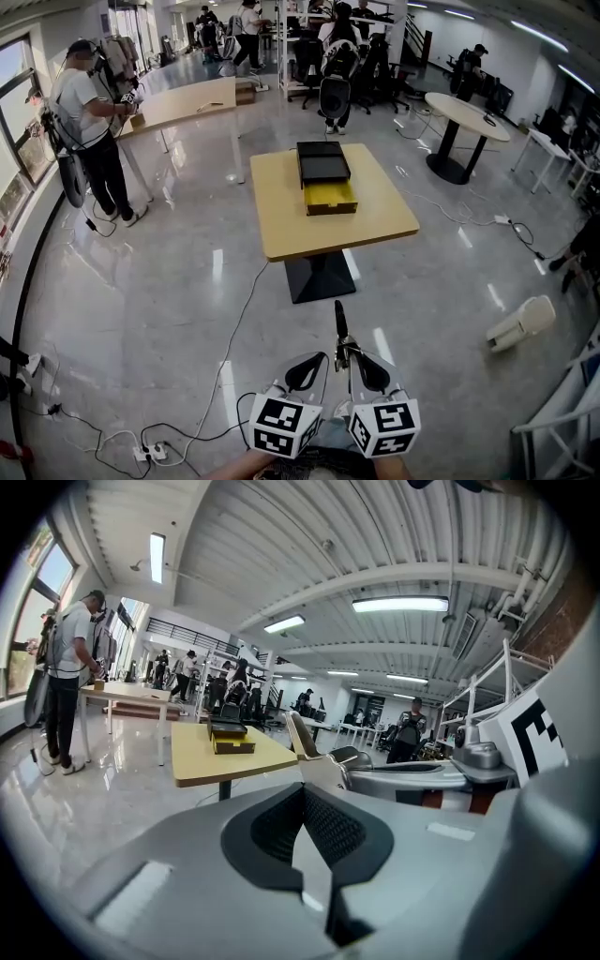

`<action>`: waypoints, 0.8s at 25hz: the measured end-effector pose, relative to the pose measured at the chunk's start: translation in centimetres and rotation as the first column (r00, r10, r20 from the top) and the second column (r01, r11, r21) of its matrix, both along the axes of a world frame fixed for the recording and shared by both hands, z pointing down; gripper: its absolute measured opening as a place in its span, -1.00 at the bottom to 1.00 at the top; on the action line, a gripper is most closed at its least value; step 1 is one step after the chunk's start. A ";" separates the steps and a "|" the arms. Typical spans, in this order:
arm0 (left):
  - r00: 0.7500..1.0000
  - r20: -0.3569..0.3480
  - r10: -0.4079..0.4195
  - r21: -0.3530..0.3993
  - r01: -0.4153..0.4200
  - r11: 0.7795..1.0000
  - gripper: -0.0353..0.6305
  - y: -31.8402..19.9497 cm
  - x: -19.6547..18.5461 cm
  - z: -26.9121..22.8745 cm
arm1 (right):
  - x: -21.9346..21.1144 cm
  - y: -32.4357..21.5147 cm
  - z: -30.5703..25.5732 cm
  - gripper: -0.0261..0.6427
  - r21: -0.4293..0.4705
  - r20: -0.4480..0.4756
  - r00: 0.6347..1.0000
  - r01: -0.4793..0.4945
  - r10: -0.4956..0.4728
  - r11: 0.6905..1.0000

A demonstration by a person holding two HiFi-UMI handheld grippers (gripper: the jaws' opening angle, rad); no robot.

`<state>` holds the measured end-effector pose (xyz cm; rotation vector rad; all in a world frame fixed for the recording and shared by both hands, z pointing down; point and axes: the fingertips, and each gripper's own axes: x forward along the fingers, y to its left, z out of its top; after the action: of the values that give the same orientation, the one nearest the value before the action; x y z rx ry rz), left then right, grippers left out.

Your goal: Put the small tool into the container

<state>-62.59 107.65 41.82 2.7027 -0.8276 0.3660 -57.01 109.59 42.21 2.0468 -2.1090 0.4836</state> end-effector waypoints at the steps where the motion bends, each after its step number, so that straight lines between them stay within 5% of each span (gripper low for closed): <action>1: 1.000 0.001 0.001 0.000 -0.001 1.000 -0.86 -1.6 0.5 0.9 | 0.5 -1.6 0.9 -0.89 -0.002 0.002 1.000 0.001 0.000 1.000; 4: 1.000 0.008 -0.008 -0.003 0.008 1.000 -0.86 -7.0 4.5 4.0 | 4.4 -7.0 4.1 -0.89 -0.007 0.011 1.000 0.012 -0.011 1.000; 11: 0.999 0.023 -0.037 -0.008 0.037 0.999 -0.86 -20.0 20.7 4.4 | 20.6 -20.2 4.8 -0.89 -0.006 0.020 0.999 0.049 -0.049 0.999; 17: 0.998 0.036 -0.057 -0.001 0.057 0.998 -0.86 -31.9 41.1 3.2 | 40.7 -32.1 3.9 -0.89 -0.010 0.034 0.996 0.082 -0.081 0.997; 20: 0.996 0.053 -0.069 0.010 0.069 0.998 -0.86 -34.2 47.6 4.5 | 47.3 -34.6 5.2 -0.89 -0.010 0.044 0.994 0.098 -0.097 0.995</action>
<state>-14.95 73.47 46.34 2.6740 -0.9367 0.4212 -9.66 75.01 47.40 1.9331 -2.2127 0.5285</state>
